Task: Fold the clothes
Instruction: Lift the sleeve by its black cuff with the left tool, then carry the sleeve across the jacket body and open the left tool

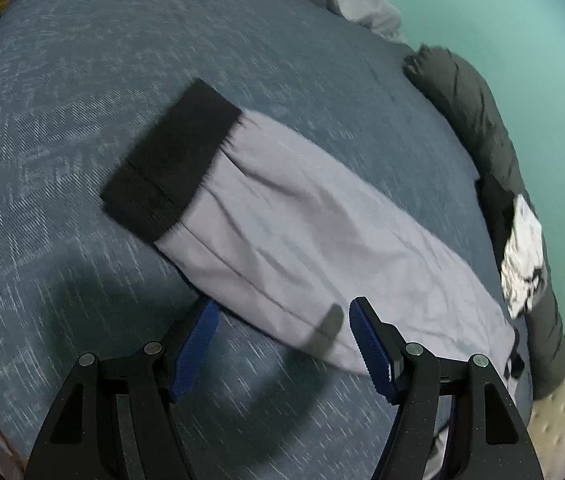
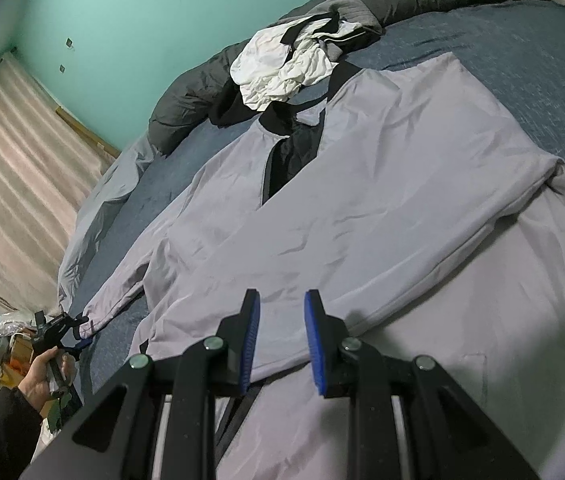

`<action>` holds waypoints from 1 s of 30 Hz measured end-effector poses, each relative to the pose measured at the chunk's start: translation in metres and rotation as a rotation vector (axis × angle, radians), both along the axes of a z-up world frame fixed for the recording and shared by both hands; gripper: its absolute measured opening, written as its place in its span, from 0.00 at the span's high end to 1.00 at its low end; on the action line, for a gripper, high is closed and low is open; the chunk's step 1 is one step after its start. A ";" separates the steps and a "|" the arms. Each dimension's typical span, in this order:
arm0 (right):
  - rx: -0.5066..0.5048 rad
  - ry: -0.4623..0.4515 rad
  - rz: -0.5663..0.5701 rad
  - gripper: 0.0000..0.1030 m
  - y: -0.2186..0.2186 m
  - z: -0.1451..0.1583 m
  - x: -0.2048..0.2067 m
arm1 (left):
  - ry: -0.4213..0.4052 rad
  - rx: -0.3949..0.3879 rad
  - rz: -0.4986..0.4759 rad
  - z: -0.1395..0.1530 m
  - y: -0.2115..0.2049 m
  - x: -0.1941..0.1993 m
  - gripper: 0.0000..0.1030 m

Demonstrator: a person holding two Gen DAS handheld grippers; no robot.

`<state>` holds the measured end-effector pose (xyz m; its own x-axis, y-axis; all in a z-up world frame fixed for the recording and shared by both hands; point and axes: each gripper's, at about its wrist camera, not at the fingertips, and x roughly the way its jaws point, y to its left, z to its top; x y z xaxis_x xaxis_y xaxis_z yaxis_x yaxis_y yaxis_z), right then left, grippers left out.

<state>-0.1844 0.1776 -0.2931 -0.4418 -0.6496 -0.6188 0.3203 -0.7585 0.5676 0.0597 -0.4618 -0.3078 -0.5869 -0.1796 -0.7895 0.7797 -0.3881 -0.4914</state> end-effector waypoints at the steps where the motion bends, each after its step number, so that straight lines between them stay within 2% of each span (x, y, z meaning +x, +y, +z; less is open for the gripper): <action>1: 0.001 0.000 0.001 0.78 0.000 0.000 0.000 | 0.001 -0.007 0.004 -0.001 -0.004 0.000 0.30; 7: 0.012 -0.005 0.007 0.78 -0.003 -0.003 -0.002 | 0.000 -0.056 -0.014 0.003 -0.020 -0.008 0.33; 10: 0.015 -0.007 0.008 0.78 -0.003 -0.005 -0.002 | -0.017 -0.099 -0.022 0.009 -0.026 -0.014 0.55; 12: 0.018 -0.009 0.009 0.78 -0.003 -0.007 -0.003 | -0.013 -0.113 -0.037 0.015 -0.030 -0.015 0.58; 13: 0.019 -0.010 0.010 0.78 -0.003 -0.008 -0.003 | -0.016 -0.123 -0.044 0.019 -0.031 -0.017 0.64; 14: 0.020 -0.012 0.010 0.78 -0.004 -0.008 -0.003 | -0.019 -0.134 -0.051 0.022 -0.032 -0.019 0.74; 20: 0.025 -0.015 0.017 0.78 -0.006 -0.011 -0.003 | 0.028 -0.203 -0.109 0.060 -0.036 -0.037 0.90; 30: 0.021 -0.031 0.014 0.78 -0.005 -0.017 -0.004 | 0.141 -0.278 -0.287 0.136 0.008 -0.127 0.95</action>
<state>-0.1884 0.1722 -0.3099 -0.4133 -0.6425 -0.6453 0.3134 -0.7657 0.5617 -0.0669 -0.4540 -0.1716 -0.7430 -0.1878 -0.6423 0.5532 -0.7125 -0.4316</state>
